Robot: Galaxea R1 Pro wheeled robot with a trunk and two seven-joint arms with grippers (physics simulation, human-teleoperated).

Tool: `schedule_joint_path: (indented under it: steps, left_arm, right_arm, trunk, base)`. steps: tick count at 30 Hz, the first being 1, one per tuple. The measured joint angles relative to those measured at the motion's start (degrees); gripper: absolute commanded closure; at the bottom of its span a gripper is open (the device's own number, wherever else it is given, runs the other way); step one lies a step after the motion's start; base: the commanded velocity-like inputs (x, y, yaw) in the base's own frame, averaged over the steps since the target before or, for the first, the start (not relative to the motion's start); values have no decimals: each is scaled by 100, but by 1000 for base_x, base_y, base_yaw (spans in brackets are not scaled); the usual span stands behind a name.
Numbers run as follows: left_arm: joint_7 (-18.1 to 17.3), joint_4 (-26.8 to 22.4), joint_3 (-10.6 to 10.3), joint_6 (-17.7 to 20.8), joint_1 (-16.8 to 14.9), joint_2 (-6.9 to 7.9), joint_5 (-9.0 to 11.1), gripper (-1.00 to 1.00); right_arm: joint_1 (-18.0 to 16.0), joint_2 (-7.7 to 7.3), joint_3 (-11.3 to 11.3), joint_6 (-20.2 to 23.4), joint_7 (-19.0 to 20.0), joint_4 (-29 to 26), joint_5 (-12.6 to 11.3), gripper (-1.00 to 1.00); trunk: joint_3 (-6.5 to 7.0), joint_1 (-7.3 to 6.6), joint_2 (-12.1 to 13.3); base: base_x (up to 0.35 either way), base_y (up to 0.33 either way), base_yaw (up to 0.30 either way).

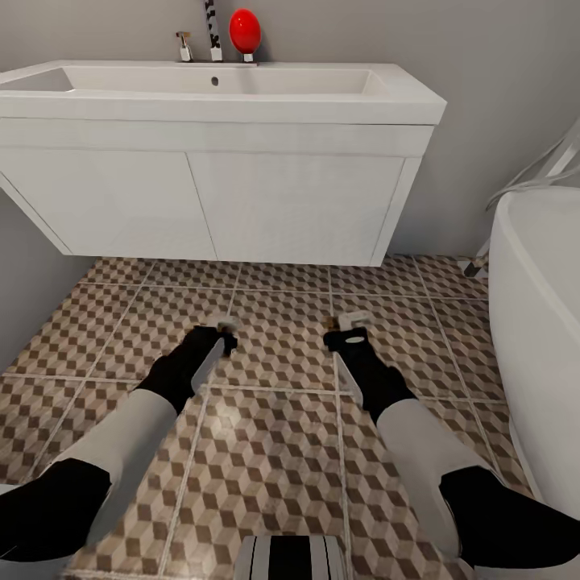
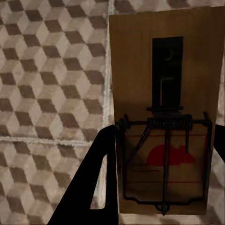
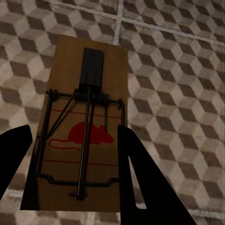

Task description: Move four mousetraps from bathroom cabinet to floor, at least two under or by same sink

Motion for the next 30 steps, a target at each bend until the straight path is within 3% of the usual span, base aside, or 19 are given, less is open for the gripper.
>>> schedule_joint_path:
  steps: [4,14,24,30]
  left_arm:
    - [283,-240,60,216,-210,-3,-3,100]
    - [337,-1261,-29,271,-263,-10,24,100]
    - [113,-1367,-81,230,-78,8,32,100]
    - [86,-1369,-90,227,57,105,32,100]
  right_arm:
    - [-65,0,2,326,-10,-36,-1,100]
    - [-88,0,20,503,-9,-57,-9,100]
    - [-88,0,22,507,-27,-62,-10,100]
    - [-88,0,22,509,-33,-65,-7,100]
  trunk:
    - [0,0,0]
    - [0,0,0]
    - [0,0,0]
    - [0,0,0]
  base:
    - [0,0,0]
    - [0,0,0]
    - [0,0,0]
    - [0,0,0]
